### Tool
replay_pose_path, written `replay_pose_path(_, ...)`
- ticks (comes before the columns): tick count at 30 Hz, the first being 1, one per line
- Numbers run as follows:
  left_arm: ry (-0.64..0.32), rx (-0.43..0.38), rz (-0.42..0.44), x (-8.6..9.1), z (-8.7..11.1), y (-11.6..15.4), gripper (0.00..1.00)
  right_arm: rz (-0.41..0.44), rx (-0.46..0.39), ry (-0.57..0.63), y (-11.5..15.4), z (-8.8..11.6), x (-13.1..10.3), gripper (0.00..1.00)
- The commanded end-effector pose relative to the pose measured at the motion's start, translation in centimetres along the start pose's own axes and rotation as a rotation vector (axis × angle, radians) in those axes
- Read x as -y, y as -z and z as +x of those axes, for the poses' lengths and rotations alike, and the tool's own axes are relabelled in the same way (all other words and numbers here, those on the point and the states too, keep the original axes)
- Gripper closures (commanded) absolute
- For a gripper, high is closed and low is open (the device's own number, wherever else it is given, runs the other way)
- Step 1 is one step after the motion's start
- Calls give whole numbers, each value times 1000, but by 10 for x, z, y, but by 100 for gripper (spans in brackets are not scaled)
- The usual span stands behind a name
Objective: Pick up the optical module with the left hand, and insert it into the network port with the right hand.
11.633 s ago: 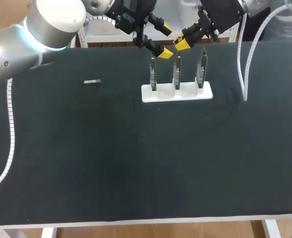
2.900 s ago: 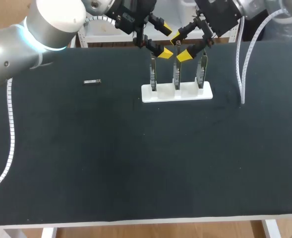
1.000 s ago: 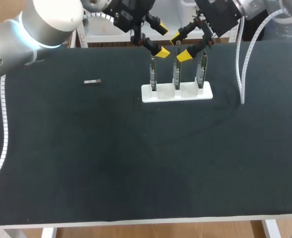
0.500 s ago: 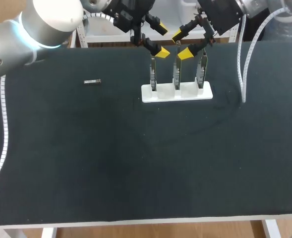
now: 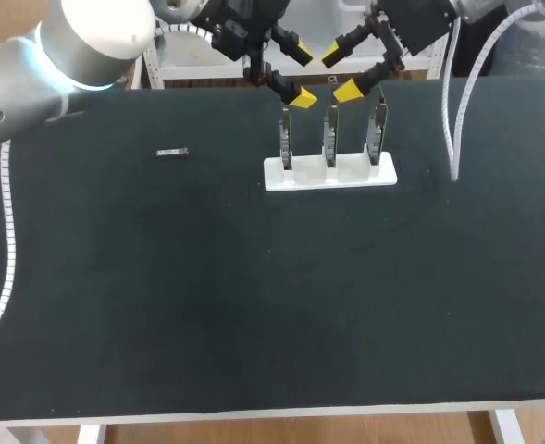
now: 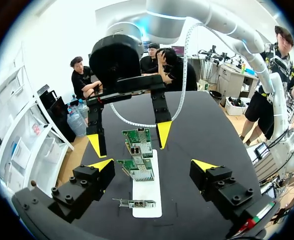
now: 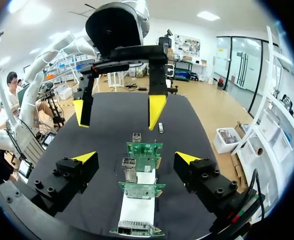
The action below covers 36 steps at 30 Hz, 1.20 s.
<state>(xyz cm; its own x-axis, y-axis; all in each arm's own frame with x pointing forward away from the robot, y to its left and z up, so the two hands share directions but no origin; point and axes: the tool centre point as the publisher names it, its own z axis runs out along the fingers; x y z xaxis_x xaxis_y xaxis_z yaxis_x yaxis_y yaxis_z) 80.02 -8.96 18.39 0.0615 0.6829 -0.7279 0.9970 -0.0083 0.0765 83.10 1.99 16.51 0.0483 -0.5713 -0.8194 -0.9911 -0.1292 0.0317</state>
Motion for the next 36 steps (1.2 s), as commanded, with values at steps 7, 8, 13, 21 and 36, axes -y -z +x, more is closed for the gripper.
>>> replay_pose_path(7,1,-3,-3,1,-1,0,0,26,8,30,7,-11,-12,0)
replay_pose_path(8,1,-3,-3,1,-1,0,0,27,11,33,8,-11,-13,0)
replay_pose_path(13,1,-3,-3,1,-1,0,0,29,8,41,9,-14,-14,0)
replay_pose_path(21,1,-3,-3,1,-1,0,0,28,8,43,9,-16,-15,0)
replay_pose_path(36,1,-3,-3,1,-1,0,0,28,8,43,9,-16,-15,100)
